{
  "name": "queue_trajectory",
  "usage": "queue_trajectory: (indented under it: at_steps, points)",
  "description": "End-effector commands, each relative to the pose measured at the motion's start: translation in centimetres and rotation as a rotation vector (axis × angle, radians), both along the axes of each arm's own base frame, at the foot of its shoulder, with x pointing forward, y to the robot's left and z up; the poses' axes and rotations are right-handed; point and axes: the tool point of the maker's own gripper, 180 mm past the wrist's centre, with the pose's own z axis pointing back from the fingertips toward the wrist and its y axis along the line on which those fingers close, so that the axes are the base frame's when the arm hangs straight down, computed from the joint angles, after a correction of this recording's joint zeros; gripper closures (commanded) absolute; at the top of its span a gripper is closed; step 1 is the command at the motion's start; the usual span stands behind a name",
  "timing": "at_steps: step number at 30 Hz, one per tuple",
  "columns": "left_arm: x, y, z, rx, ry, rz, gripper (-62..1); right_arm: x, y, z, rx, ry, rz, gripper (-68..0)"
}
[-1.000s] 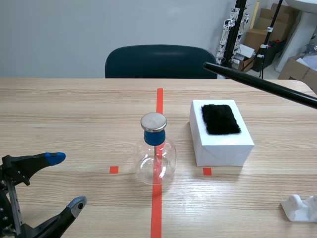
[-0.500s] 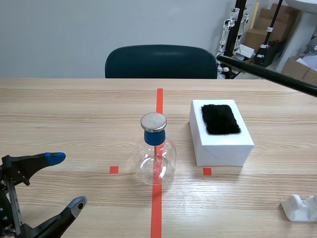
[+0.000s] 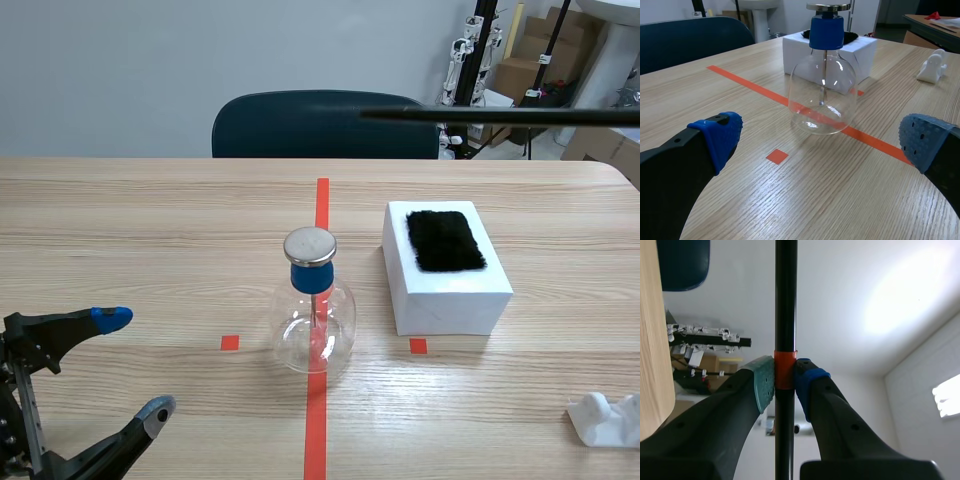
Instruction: Do the electroscope experiment. move the rod toward and away from the electroscope
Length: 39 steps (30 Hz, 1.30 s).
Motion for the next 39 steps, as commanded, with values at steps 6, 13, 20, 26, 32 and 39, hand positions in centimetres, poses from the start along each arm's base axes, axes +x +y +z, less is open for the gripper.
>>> queue_trajectory:
  at_steps: [6, 13, 20, 26, 32, 39]
  points:
    - [0.2, -0.2, 0.9, -0.031, -0.028, 0.001, -62.3, 0.7, 3.1, -0.2, -0.079, -0.048, 0.073, 0.4]
    - [0.2, -0.2, 0.9, -0.031, -0.028, 0.001, -62.3, 2.0, 4.6, -1.2, -0.166, -0.046, 0.072, 0.4]
    - [0.2, -0.2, 0.9, -0.031, -0.028, 0.001, -62.3, 1.9, 5.5, -2.4, -0.236, -0.024, 0.101, 0.4]
    - [0.2, -0.2, 0.9, -0.030, -0.028, 0.001, -62.3, 1.9, 5.6, -2.7, -0.267, -0.025, 0.107, 0.4]
    - [0.2, -0.2, 0.9, -0.031, -0.028, 0.001, -62.3, 1.9, 5.5, -3.0, -0.277, -0.012, 0.104, 0.4]
    - [0.2, -0.2, 0.9, -0.030, -0.028, 0.001, -62.3, 2.0, 4.3, -1.9, -0.110, 0.015, 0.051, 0.4]
